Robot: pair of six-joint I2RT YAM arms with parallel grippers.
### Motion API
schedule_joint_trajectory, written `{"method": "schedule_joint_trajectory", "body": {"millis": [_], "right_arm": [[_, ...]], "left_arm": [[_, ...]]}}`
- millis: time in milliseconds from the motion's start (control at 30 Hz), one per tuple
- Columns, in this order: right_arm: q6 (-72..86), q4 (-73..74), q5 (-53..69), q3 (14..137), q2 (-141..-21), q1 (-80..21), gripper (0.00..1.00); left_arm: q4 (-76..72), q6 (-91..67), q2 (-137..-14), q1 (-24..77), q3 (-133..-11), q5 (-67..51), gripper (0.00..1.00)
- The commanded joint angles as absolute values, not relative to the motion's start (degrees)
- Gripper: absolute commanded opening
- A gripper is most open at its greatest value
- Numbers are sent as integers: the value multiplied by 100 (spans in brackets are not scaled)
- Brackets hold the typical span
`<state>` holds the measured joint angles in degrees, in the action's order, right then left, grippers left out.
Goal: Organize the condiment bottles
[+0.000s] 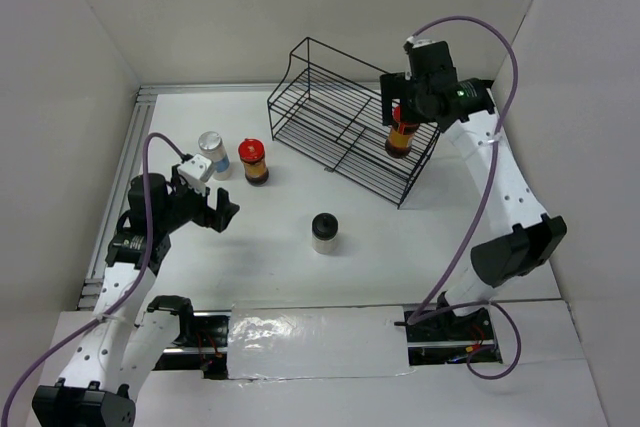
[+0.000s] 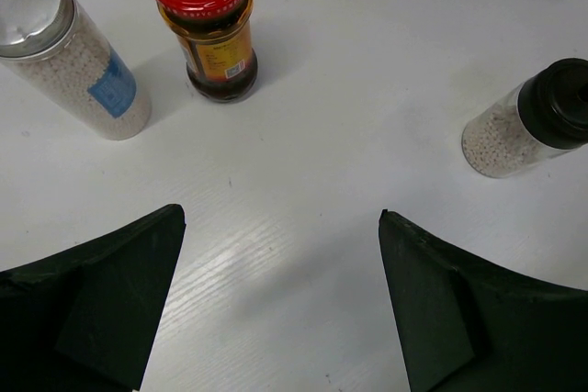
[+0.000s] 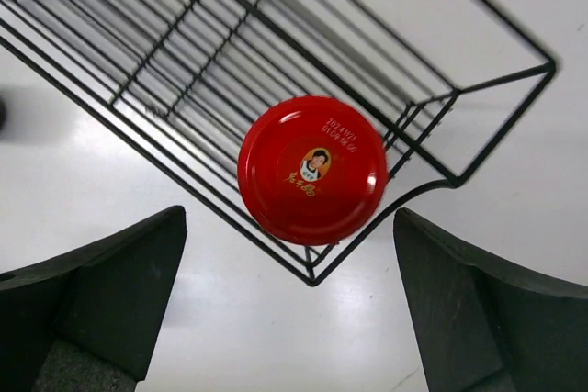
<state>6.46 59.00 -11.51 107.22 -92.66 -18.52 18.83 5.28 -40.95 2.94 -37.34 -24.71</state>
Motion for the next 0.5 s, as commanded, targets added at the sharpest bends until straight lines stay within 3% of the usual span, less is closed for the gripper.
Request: {"method": "schedule_joint_trajectory", "body": {"millis": [0,167,200,267,300,367,400,433,467], "right_arm": [[431,4899,-1643,10714,-8491,-1977,100],[115,3816,-1688,10380,-7656,-2048,99],[88,3553,-1627,10302,-7586,-2091,96],[61,3253,-1241,10144,-7427,-2162,25],[62,3000,-1091,10090,-7427,-2249,0],[-165,2769,-100,9950,-7514,-2416,0],[-193,2629,217,9923,-7619,-2669,0],[-202,2602,420,9932,-7733,-2837,11],[-237,2602,535,10010,-8039,-3022,31]], "left_arm": [[1714,255,-3982,299,-3718,-2329,99],[1696,123,-3885,308,-3718,-1996,99],[1696,71,-3885,299,-3726,-1917,99],[1714,44,-3858,299,-3744,-1592,96],[1749,-217,-3841,299,-3762,-1469,71],[1784,-316,-3832,299,-3788,-1119,35],[1845,-395,-3858,308,-3814,-977,10],[1872,-422,-3884,299,-3823,-862,2],[1907,-448,-3911,299,-3832,-661,0]]}}
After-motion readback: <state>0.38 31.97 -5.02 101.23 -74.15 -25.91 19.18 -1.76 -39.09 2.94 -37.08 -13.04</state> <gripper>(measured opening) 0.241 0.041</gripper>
